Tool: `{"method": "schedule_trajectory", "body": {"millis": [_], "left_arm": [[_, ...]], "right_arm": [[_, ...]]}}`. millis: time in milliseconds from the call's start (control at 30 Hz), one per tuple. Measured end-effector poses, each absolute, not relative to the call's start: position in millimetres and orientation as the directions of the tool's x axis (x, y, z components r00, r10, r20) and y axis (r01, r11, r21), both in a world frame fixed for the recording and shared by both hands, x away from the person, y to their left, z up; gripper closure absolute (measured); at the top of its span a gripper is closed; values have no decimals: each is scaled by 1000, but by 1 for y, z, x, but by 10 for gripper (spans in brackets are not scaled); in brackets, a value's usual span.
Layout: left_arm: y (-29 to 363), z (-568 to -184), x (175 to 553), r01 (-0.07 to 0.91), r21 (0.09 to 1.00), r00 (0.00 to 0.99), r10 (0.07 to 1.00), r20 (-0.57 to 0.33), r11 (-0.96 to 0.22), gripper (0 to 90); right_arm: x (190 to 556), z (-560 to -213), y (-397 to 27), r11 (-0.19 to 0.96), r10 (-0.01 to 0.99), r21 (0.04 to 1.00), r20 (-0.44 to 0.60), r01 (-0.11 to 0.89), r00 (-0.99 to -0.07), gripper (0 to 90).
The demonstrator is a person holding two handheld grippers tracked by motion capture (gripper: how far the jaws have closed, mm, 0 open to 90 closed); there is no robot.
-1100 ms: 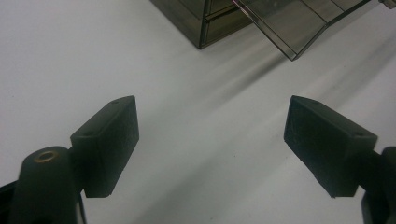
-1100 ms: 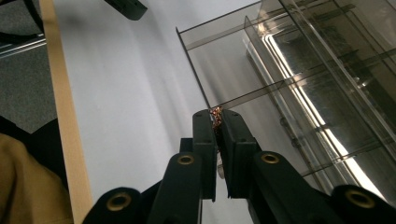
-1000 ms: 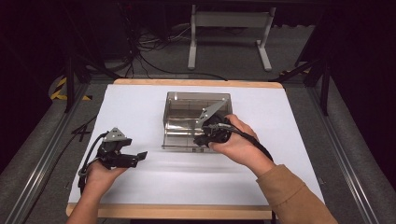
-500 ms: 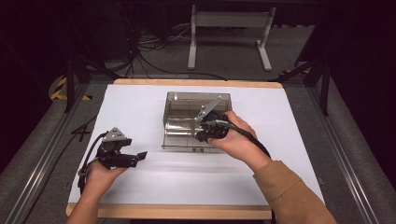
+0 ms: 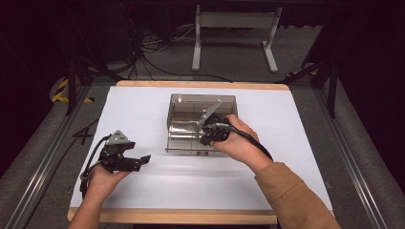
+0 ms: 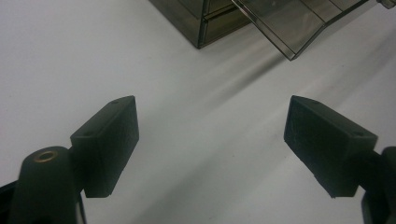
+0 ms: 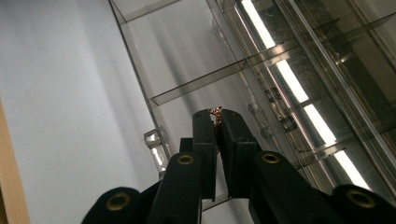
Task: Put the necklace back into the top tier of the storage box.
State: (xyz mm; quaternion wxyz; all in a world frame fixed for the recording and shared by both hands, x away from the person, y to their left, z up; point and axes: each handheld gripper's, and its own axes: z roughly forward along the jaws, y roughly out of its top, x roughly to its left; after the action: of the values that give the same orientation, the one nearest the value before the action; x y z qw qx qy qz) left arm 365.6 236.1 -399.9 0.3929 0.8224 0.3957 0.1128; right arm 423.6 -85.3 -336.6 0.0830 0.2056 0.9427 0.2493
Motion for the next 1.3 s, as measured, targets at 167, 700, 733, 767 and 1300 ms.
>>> {"method": "schedule_trajectory", "body": {"millis": [167, 700, 733, 767, 1300], "left_arm": [[237, -399, 366, 557, 739, 663, 739, -121, -379, 187], [235, -401, 366, 563, 734, 661, 740, -124, -379, 189], [235, -401, 366, 563, 735, 661, 740, -124, -380, 189], [236, -401, 366, 562, 735, 662, 739, -126, -378, 189], [237, -400, 367, 558, 736, 665, 738, -119, -383, 189]], "right_arm": [[429, -342, -85, 796, 430, 494, -57, 349, -901, 852], [433, -351, -85, 806, 429, 477, -64, 350, -901, 849], [433, -351, -85, 806, 430, 477, -65, 350, -900, 846], [433, -352, -84, 804, 432, 481, -68, 350, -899, 827], [428, -339, -93, 772, 426, 562, -115, 295, -897, 733]]}}
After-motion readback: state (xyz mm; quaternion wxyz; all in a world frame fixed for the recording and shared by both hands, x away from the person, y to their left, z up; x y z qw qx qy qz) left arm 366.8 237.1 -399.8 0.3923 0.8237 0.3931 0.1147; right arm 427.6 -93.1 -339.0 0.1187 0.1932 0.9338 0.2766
